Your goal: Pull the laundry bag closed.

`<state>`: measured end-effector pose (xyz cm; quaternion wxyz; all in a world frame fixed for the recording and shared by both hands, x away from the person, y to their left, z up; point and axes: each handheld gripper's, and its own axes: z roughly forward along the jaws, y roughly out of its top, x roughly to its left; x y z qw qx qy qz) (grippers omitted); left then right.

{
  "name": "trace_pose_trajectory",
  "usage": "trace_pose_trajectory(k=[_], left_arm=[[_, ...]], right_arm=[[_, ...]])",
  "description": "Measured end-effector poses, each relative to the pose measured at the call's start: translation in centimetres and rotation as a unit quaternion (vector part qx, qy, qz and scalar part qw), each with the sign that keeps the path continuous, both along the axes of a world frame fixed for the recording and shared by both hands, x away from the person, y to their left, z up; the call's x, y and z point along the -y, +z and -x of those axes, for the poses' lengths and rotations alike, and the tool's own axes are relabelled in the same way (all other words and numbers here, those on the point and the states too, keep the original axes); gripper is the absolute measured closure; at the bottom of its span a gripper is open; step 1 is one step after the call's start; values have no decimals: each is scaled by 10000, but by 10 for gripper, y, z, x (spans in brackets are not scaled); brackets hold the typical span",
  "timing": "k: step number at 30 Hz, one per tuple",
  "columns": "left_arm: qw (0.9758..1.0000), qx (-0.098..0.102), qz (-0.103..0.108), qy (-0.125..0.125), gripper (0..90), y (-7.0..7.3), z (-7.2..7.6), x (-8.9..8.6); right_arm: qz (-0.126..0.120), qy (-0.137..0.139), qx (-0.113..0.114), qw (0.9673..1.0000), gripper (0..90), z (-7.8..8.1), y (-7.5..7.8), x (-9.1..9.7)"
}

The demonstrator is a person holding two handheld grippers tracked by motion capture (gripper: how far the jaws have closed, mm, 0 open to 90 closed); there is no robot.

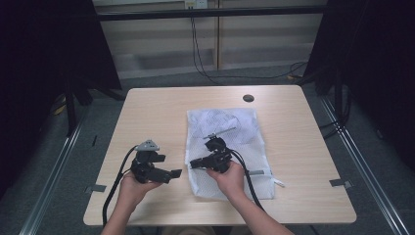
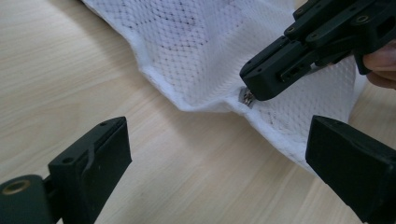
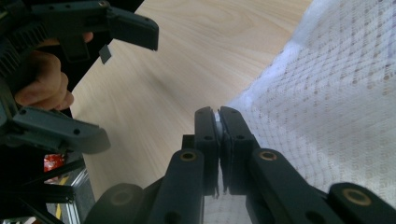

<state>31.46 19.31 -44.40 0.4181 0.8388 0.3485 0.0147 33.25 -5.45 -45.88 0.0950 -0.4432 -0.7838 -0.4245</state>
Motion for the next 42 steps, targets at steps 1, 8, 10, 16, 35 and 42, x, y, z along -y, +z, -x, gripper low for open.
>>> trace_pose_trajectory(k=[1, 8, 10, 16, 35, 42], left_arm=[[10000, -35, 21, 1, 66, 0, 0, 1], [9995, -245, 106, -162, 70, -3, -1, 12], [9994, -279, 154, -166, 77, -4, -1, 15], [9986, -386, 237, -273, 117, -6, -2, 23], [9960, -748, 416, -248, 201, -12, -3, 36], [9927, -1053, 483, -330, 264, -16, -6, 41]], right_arm=[[1, -12, 7, 10000, 864, 0, 1, 1], [-72, -48, 51, 9999, 863, 2, 5, 3], [-103, -66, 60, 9999, 864, 2, 6, 5], [-142, -81, 69, 9998, 864, 2, 9, 8], [-193, -130, 189, 9996, 863, 2, 18, 14], [-206, -139, 207, 9995, 863, 3, 20, 15]])
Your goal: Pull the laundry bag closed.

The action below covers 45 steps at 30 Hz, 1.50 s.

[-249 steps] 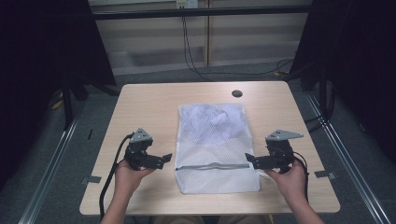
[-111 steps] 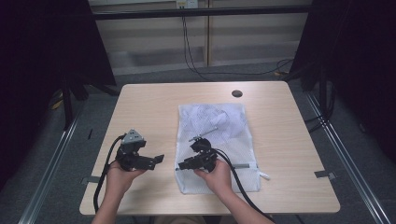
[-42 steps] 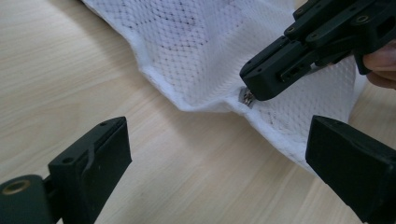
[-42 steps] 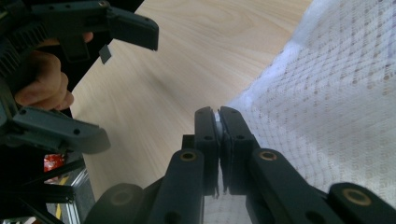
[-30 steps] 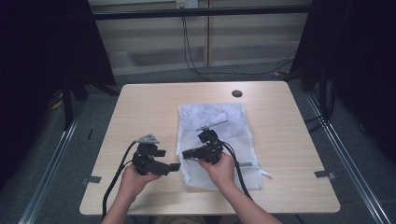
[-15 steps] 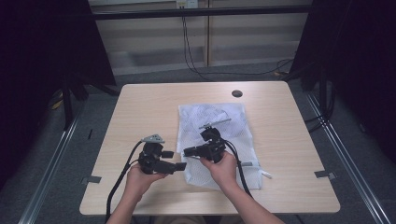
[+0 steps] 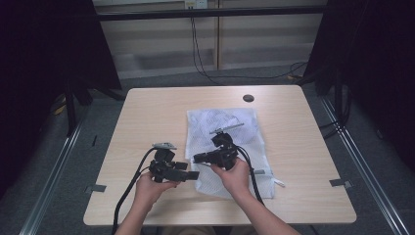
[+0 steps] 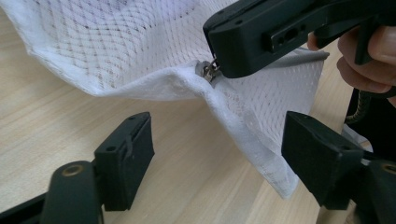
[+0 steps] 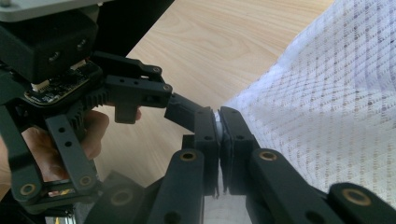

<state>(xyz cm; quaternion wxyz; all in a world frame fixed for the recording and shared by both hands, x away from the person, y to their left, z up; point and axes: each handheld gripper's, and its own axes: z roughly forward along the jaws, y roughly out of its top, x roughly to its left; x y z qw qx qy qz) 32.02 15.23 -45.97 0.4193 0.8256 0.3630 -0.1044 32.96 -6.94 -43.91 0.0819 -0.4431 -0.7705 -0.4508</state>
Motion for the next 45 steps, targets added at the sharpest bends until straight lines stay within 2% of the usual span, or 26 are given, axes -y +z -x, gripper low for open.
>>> trace_pose_trajectory(k=[4, 7, 12, 18, 19, 25, 29, 36, 45], left_arm=[[9999, -78, -60, -59, 300, -2, 0, 2], [9999, -130, 79, 18, 316, -2, -1, 3], [9998, -148, 118, 51, 377, -3, -1, 6], [9994, -311, 173, 45, 448, -5, -3, 8], [9995, -286, 74, 66, 457, -5, -3, 9], [9990, -334, 245, 147, 532, -6, -4, 10], [9991, -287, 260, 149, 609, -5, -3, 11], [9986, -403, 317, 112, 692, -6, -4, 11], [9984, -431, 344, 146, 713, -7, -4, 14]], right_arm=[[5, 1, 23, 10000, 863, 0, 1, 0], [9, -11, 30, 10000, 863, 0, 2, 1], [8, 19, 48, 10000, 863, 1, 3, 0], [-4, 30, 60, 10000, 863, 2, 3, -1], [-8, 31, 63, 10000, 864, 2, 4, 0], [8, 32, 62, 10000, 863, 2, 4, -1], [-4, 51, 56, 10000, 863, 2, 3, -1], [7, 59, 54, 10000, 863, 3, 3, -2], [-3, 52, 65, 10000, 863, 4, 4, -2]])
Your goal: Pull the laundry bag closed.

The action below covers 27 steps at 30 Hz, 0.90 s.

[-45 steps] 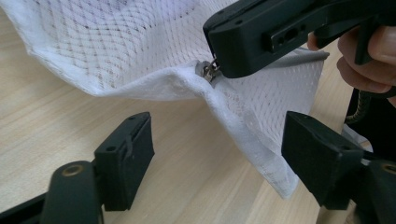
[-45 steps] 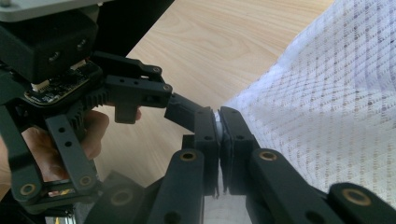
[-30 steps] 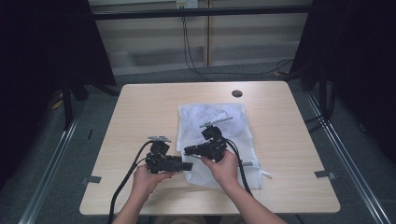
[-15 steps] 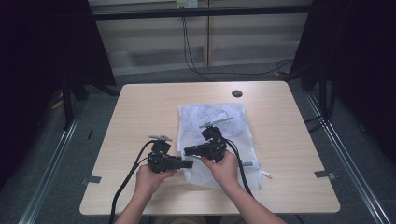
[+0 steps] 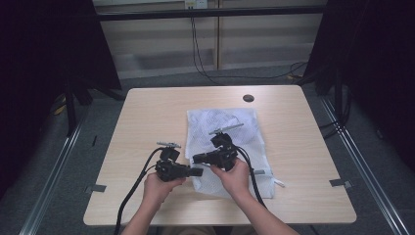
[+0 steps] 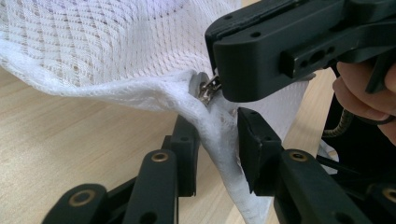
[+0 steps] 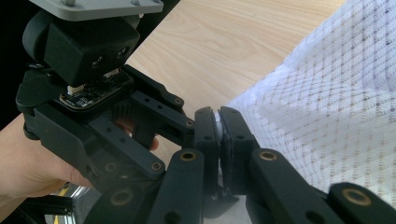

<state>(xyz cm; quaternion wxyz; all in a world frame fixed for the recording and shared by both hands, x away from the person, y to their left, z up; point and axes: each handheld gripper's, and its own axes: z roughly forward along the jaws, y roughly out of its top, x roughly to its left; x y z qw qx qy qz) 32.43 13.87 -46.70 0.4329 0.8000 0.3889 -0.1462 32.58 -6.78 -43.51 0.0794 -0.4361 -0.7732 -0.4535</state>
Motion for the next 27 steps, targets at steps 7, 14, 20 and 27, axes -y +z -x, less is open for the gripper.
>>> trace_pose_trajectory(k=[7, 14, 20, 27], left_arm=[[10000, 11, 12, 21, 812, 1, 0, 0], [10000, 30, -4, 13, 874, 2, 0, 0], [10000, 37, 10, 55, 881, 3, 1, 0], [10000, 26, 16, 51, 885, 3, 1, -1]], right_arm=[[-16, 15, 12, 10000, 863, 1, -1, 1], [-34, 16, 8, 10000, 863, 1, -1, 1], [-59, 16, -28, 10000, 864, 1, -1, 2], [34, 0, -72, 10000, 867, 1, -1, 7]])
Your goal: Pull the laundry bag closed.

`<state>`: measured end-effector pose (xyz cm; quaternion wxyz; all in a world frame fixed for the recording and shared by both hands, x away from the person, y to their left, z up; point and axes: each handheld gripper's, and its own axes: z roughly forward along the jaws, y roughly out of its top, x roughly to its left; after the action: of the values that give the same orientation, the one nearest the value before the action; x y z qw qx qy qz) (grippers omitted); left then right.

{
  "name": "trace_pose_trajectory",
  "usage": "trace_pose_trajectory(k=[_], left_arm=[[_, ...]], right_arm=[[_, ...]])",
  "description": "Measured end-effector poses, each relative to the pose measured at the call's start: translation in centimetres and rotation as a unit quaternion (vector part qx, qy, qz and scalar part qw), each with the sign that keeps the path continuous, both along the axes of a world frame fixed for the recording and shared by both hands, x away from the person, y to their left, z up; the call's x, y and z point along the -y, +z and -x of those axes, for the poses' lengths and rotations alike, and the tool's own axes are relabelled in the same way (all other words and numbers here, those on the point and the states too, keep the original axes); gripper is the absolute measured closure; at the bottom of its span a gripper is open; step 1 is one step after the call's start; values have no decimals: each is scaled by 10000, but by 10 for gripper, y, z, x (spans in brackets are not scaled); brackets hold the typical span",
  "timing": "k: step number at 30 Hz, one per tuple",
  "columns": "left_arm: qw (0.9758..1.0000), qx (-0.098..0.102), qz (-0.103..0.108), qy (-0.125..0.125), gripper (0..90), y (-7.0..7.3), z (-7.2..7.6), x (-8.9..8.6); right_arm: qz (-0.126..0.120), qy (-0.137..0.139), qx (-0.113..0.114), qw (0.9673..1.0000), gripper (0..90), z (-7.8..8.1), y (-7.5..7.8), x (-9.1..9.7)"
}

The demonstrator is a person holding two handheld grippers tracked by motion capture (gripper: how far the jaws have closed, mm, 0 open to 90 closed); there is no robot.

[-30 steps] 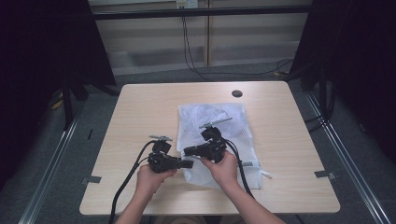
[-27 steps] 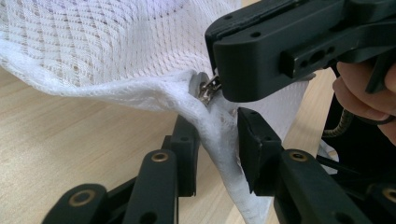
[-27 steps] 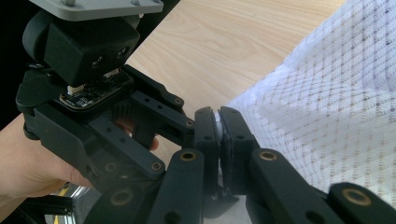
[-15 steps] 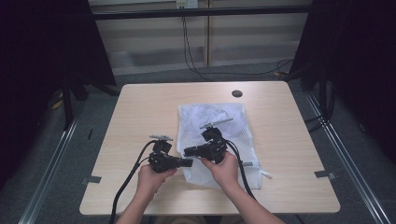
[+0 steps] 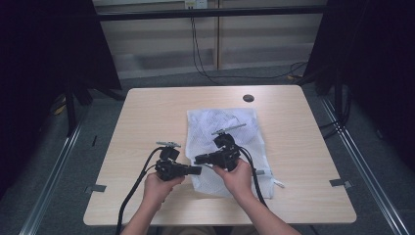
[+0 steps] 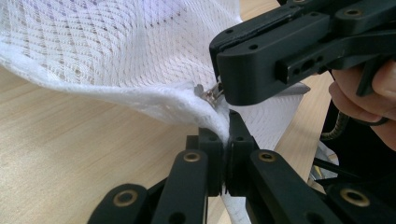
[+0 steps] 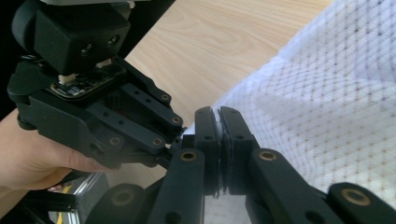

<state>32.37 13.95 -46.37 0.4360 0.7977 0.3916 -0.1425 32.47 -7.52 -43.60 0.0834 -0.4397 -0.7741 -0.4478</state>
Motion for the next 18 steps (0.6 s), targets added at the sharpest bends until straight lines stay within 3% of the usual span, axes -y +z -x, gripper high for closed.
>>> trace_pose_trajectory(k=[18], left_arm=[[10000, -33, 47, 57, 885, 0, 0, -2]], right_arm=[[-4, -98, -85, 9999, 868, -1, -2, 10]])
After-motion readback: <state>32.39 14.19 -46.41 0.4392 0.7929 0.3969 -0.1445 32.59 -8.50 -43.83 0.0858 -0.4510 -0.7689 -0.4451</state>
